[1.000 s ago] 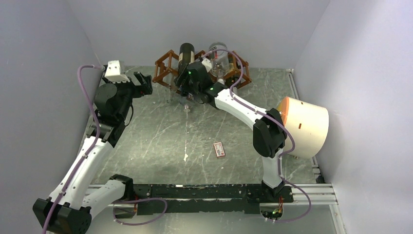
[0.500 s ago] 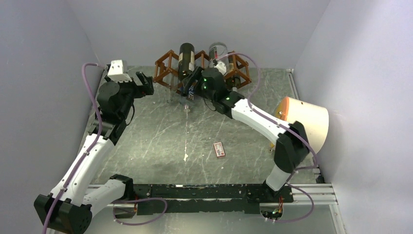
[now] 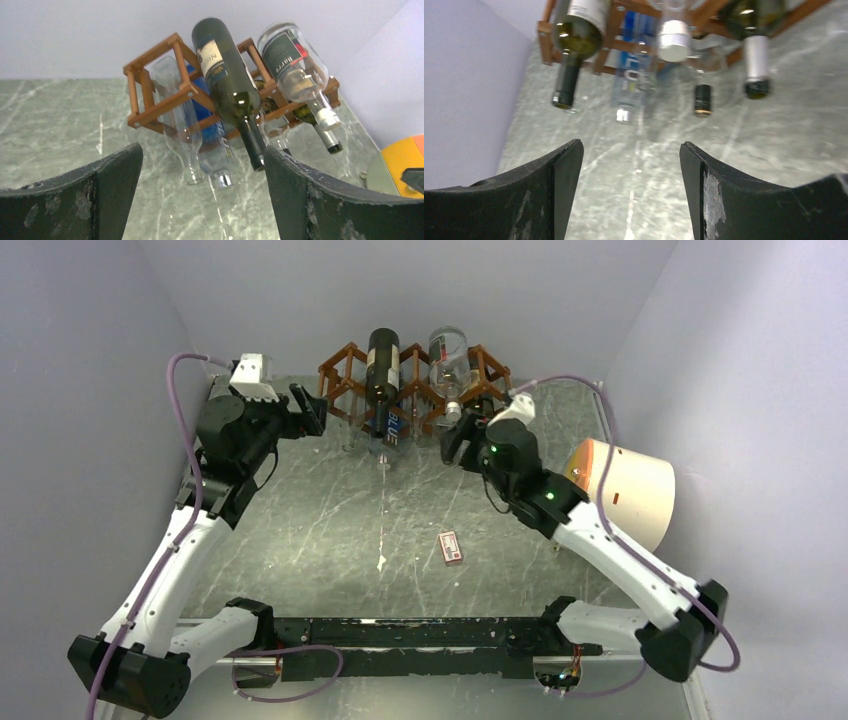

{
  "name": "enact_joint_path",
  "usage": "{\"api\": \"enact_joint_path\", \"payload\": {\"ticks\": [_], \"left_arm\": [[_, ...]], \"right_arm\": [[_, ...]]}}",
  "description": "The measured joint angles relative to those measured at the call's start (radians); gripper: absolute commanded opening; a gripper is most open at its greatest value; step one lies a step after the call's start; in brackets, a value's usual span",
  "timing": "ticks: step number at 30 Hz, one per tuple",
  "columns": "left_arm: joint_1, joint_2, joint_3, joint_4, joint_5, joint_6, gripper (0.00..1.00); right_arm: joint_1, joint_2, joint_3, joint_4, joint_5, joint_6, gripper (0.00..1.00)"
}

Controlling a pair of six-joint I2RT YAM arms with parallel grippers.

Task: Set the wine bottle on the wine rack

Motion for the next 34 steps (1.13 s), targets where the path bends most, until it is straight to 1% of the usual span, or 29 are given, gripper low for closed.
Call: {"api": "enact_joint_path", "payload": {"ticks": [4, 9, 13, 17, 21, 26, 31, 34], "left_arm": [[0.000, 0.000, 0.004, -0.079, 0.042, -0.037, 0.94], [0.000, -0.042, -0.019, -0.208, 0.063, -0.036, 0.94], [0.000, -0.129, -0.013, -0.310, 0.055, -0.011, 0.94], [0.000, -0.201, 0.072, -0.405, 0.032, 0.034, 0.94], [0.000, -0.257, 0.191, -0.459, -0.005, 0.070, 0.94], [0.000, -0.316, 0.302, -0.489, -0.028, 0.075, 0.94], [0.000, -0.335, 0.333, -0.497, -0.028, 0.075, 0.94], [0.000, -0.329, 0.334, -0.522, -0.029, 0.075, 0.94]], "right_arm": [[0.000, -0.147, -0.019, -0.169, 0.130, -0.035, 0.84], [-0.001, -0.285, -0.010, -0.299, 0.259, -0.062, 0.86], [-0.001, -0.353, 0.035, -0.373, 0.353, -0.091, 0.87], [-0.002, -0.415, 0.069, -0.412, 0.434, -0.134, 0.87], [-0.002, -0.473, 0.105, -0.420, 0.466, -0.179, 0.87], [-0.002, -0.511, 0.164, -0.417, 0.480, -0.210, 0.87], [-0.002, -0.514, 0.194, -0.415, 0.473, -0.232, 0.87], [-0.002, -0.514, 0.195, -0.416, 0.462, -0.243, 0.89]]}}
